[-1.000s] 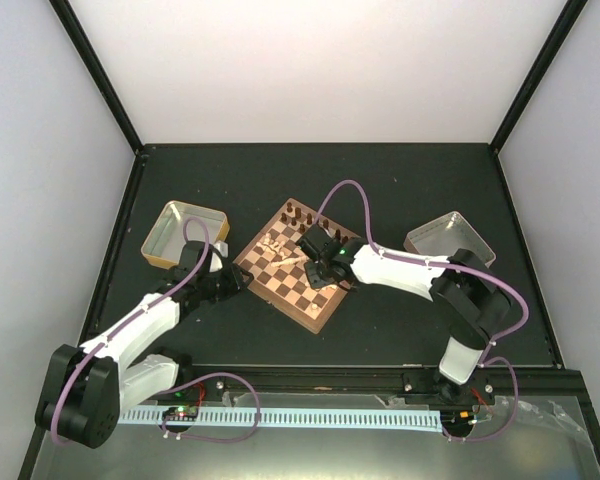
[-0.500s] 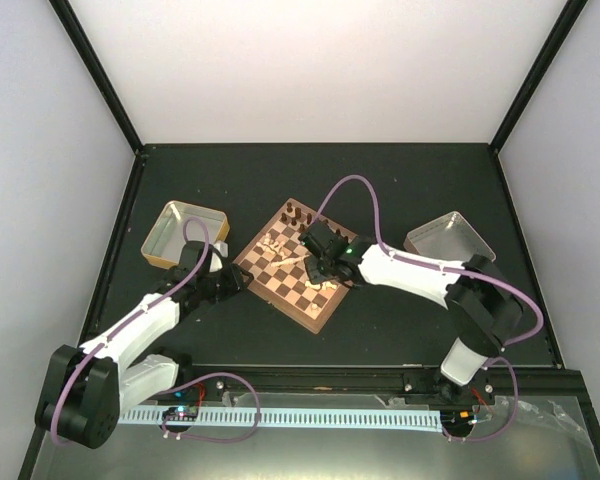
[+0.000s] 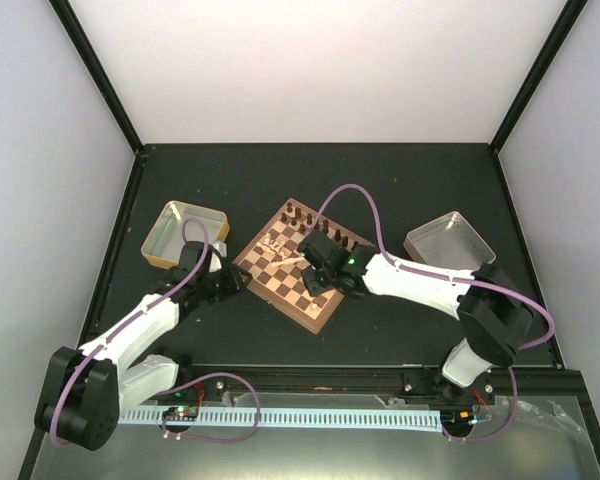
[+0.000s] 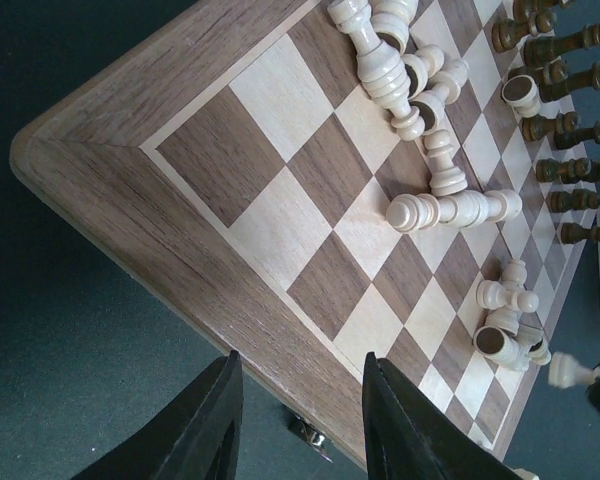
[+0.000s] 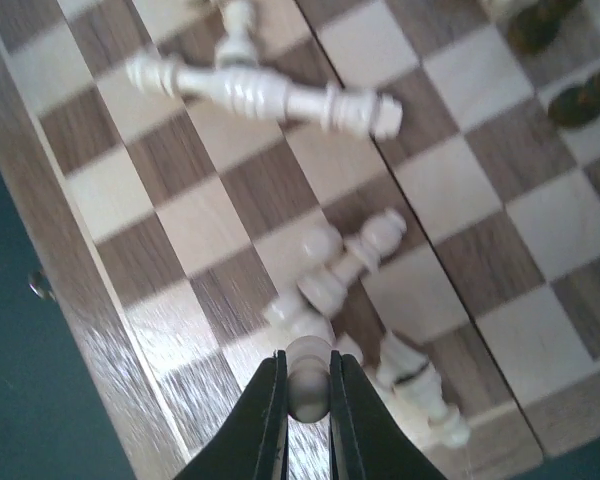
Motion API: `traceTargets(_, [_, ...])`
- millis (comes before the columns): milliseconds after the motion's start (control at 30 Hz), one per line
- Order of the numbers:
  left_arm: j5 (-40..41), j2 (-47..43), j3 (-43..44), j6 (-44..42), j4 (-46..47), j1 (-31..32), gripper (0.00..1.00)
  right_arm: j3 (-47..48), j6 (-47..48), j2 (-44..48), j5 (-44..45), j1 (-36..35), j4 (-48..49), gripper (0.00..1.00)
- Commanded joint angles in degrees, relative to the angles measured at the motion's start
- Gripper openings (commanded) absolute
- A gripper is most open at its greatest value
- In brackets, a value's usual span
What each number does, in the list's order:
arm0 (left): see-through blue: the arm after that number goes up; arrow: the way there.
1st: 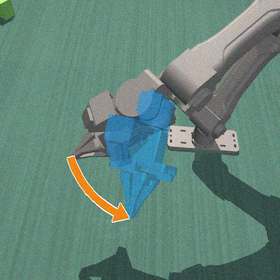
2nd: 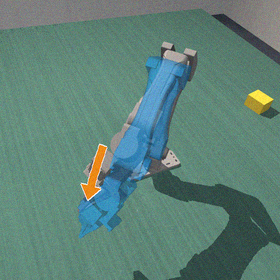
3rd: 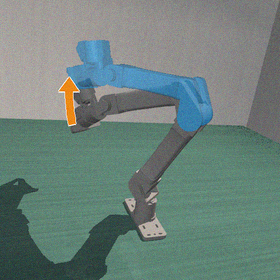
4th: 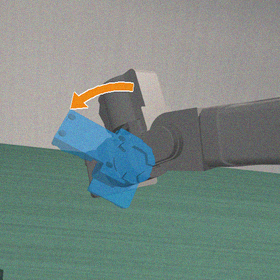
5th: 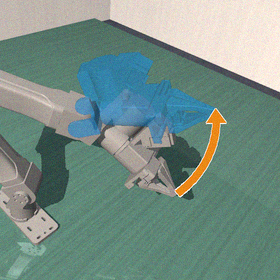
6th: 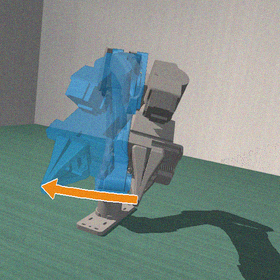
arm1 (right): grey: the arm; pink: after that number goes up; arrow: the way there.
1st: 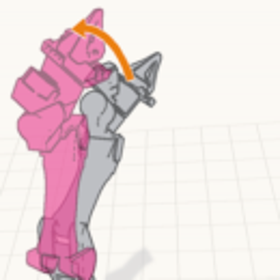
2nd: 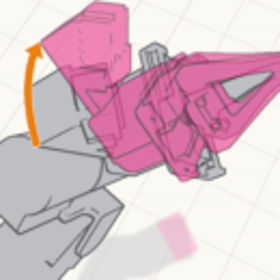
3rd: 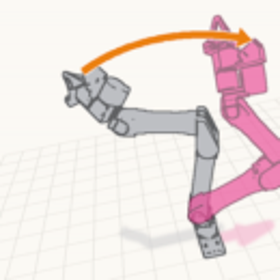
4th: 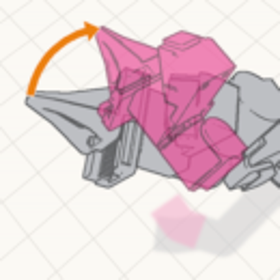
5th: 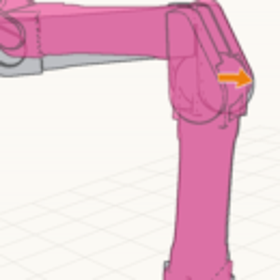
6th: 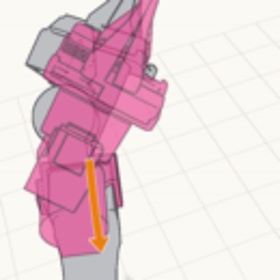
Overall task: Set up the chess pieces on the board
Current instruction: Place the chess piece on the chessboard.
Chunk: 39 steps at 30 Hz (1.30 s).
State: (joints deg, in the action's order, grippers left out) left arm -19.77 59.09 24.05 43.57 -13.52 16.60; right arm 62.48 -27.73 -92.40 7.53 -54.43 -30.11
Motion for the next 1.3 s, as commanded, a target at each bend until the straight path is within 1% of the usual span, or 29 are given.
traceTargets(0, [1.1,-0.7,1.0,-0.2,-0.2,0.3,0.36,-4.6,-0.8,3.0,-1.3,-0.6,-1.7,0.08])
traceTargets(233, [0.7,-0.1,1.1,0.1,0.2,0.3,0.36,-8.4,-2.5,4.2,-1.8,-0.8,-1.6,0.08])
traceTargets(633, [0.8,-0.8,0.9,-0.1,-0.5,0.3,0.36,-7.9,-1.8,1.6,-5.8,-0.8,0.0,0.09])
traceTargets(833, [0.9,-0.9,0.7,-0.2,-0.4,0.3,0.36,-9.0,-1.3,2.2,-9.2,-1.0,0.5,0.09])
traceTargets(1267, [0.8,-0.4,0.4,-0.1,-0.3,0.3,0.36,-9.2,-0.7,1.8,-12.2,-1.2,0.9,0.08])
